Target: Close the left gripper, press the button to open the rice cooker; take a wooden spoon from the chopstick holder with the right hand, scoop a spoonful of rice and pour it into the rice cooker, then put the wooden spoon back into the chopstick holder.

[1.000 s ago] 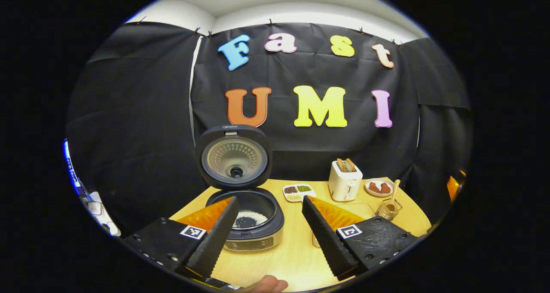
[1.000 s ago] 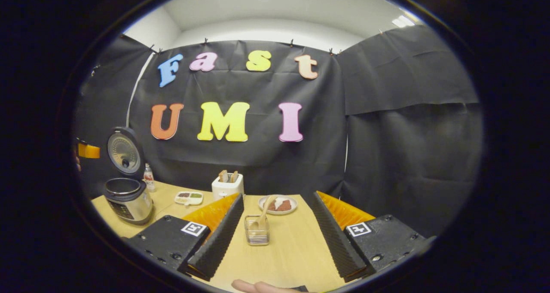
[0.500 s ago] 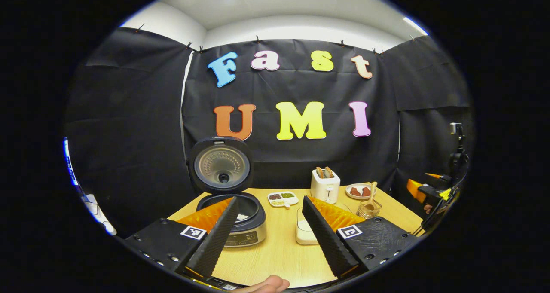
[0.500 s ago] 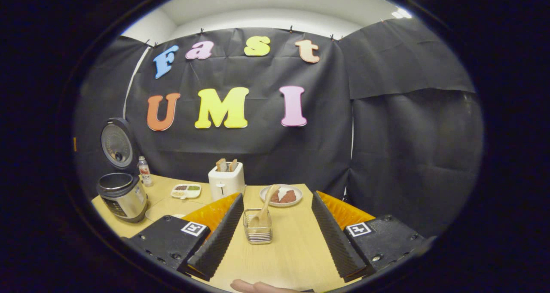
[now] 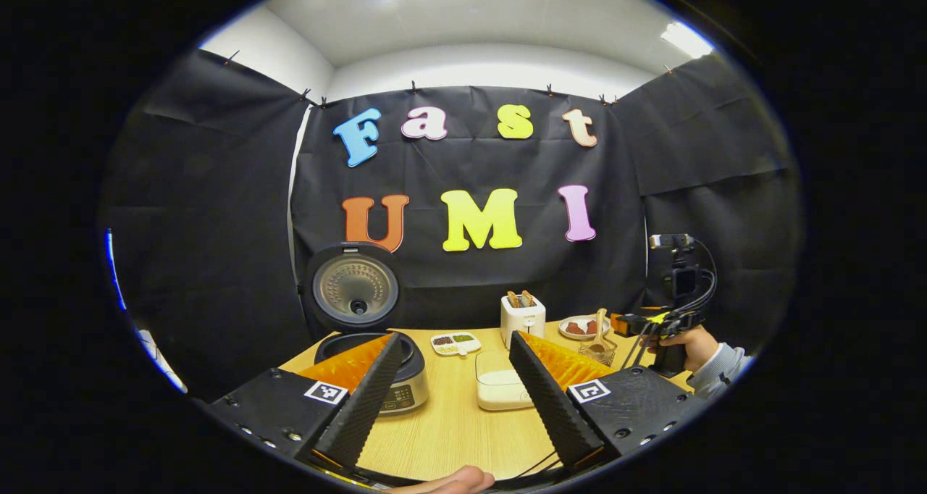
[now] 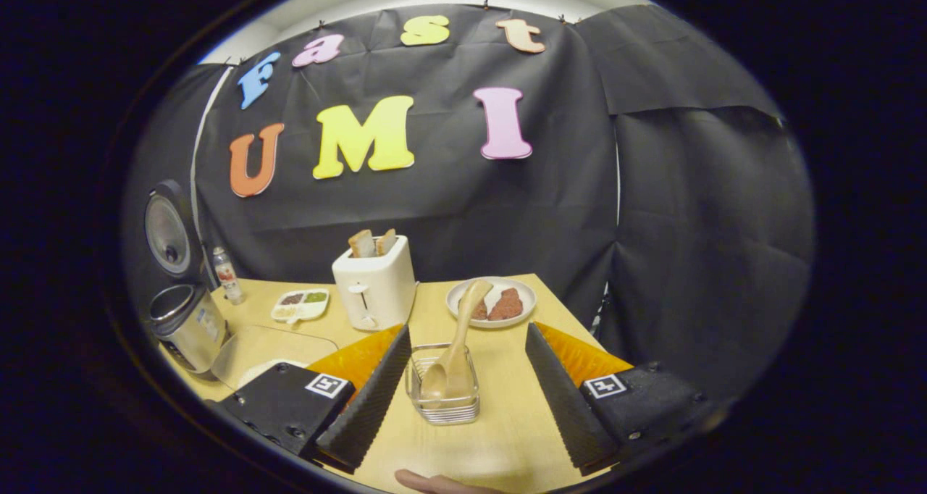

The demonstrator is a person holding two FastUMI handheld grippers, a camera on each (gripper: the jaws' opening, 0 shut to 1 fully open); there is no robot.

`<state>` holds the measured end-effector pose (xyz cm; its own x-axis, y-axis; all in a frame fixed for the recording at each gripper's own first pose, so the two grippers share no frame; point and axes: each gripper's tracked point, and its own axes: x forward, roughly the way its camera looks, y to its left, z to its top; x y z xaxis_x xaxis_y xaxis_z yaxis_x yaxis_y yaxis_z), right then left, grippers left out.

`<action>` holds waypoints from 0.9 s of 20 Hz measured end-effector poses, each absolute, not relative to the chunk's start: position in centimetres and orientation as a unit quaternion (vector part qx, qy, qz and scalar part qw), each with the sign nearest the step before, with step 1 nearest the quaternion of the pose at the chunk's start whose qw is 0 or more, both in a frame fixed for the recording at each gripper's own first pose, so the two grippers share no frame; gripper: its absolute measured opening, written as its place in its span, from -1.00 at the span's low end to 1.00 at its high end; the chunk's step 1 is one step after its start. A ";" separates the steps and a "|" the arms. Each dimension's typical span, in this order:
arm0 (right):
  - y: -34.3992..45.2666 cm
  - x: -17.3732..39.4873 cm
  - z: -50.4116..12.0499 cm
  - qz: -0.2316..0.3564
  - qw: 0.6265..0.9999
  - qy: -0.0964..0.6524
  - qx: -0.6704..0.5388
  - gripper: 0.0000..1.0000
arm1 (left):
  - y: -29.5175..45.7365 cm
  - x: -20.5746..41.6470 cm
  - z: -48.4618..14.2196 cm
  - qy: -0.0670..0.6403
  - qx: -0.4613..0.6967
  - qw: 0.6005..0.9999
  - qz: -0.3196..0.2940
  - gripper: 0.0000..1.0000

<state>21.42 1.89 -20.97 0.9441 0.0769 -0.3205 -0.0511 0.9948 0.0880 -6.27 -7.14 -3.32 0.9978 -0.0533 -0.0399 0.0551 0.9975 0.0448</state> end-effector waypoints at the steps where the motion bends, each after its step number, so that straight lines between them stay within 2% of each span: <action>1: 2.1 22.6 -21.7 0.033 0.984 0.171 0.034 1.00 | -7.2 -6.3 -3.6 0.024 0.022 0.999 -0.026 0.91; 5: 2.3 26.4 -25.1 0.023 0.980 0.199 0.005 1.00 | -7.1 -6.1 -4.3 0.035 0.028 0.999 -0.021 0.91; 11: 2.5 31.1 -27.9 0.034 0.966 0.247 0.065 1.00 | -6.0 -5.1 -4.8 0.039 0.037 0.998 -0.008 0.92; 15: 3.1 33.3 -27.7 0.068 0.958 0.258 0.108 0.67 | -5.8 -3.6 -6.0 0.059 0.030 0.998 -0.004 0.91; 16: 3.2 33.6 -28.2 0.075 0.955 0.266 0.111 0.71 | -5.7 -3.5 -6.3 0.062 0.029 0.998 -0.003 0.92; 17: 3.4 34.1 -28.1 0.083 0.954 0.264 0.112 0.65 | -5.5 -3.4 -6.2 0.062 0.029 0.998 0.000 0.92; 18: 3.6 34.2 -28.2 0.097 0.953 0.266 0.109 0.36 | -5.6 -3.3 -6.1 0.060 0.029 0.998 0.000 0.92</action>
